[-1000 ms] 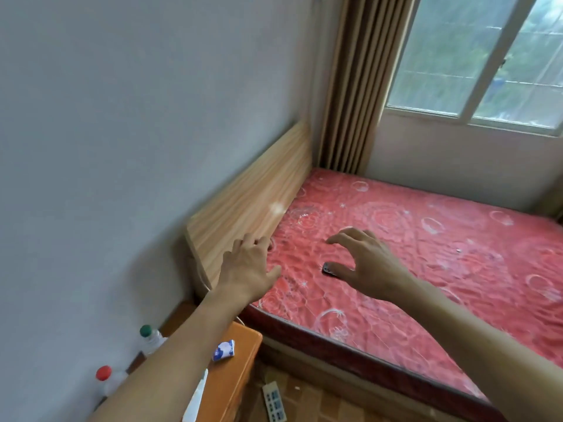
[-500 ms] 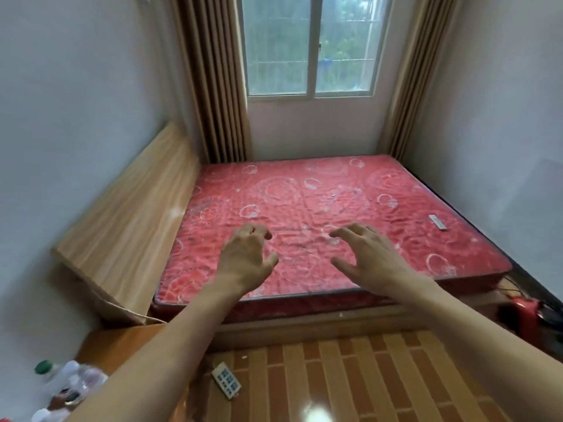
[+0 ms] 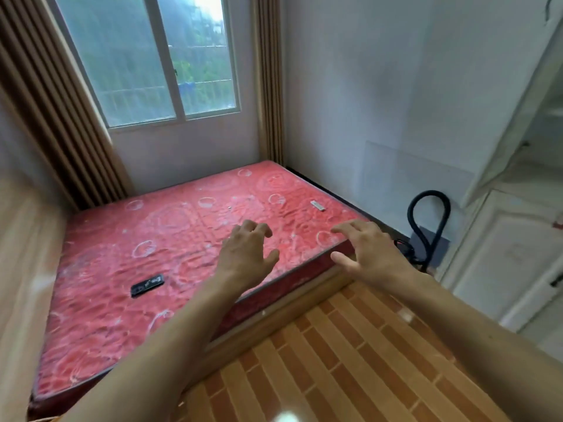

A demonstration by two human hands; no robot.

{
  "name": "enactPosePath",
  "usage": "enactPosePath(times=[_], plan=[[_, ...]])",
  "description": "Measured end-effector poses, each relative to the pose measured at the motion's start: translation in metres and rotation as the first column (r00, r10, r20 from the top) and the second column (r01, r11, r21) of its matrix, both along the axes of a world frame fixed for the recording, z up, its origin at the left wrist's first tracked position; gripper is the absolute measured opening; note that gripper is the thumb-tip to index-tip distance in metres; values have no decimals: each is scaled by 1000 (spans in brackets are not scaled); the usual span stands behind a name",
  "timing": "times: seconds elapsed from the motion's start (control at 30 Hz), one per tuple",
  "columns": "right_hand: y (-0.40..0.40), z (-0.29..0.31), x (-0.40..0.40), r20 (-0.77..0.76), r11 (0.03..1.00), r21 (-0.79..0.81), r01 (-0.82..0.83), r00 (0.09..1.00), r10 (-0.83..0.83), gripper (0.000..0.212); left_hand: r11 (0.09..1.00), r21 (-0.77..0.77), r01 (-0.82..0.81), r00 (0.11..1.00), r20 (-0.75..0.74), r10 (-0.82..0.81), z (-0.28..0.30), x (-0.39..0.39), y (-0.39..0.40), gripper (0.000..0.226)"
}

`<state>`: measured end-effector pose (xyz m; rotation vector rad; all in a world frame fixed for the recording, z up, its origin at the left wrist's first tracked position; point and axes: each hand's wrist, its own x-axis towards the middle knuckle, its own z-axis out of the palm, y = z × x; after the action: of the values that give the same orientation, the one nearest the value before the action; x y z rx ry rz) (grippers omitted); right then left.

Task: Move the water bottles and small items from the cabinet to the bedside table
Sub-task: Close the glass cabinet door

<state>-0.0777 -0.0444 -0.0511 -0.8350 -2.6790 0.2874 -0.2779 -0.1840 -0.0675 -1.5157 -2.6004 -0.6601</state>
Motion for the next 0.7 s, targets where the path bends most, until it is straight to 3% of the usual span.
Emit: enactPosePath(times=[0.27, 0.43, 0.7], plan=[[-20, 19, 77, -7, 962, 41, 268, 963, -268, 52, 961, 45, 273, 960, 48, -275, 4, 47, 44, 43], [-37, 29, 129, 13, 906, 67, 417, 908, -419, 50, 902, 126, 413, 905, 51, -422, 16, 93, 69, 41], [-45, 42, 219, -26, 791, 91, 605, 795, -606, 50, 808, 96, 582, 812, -10, -584, 39, 174, 107, 41]])
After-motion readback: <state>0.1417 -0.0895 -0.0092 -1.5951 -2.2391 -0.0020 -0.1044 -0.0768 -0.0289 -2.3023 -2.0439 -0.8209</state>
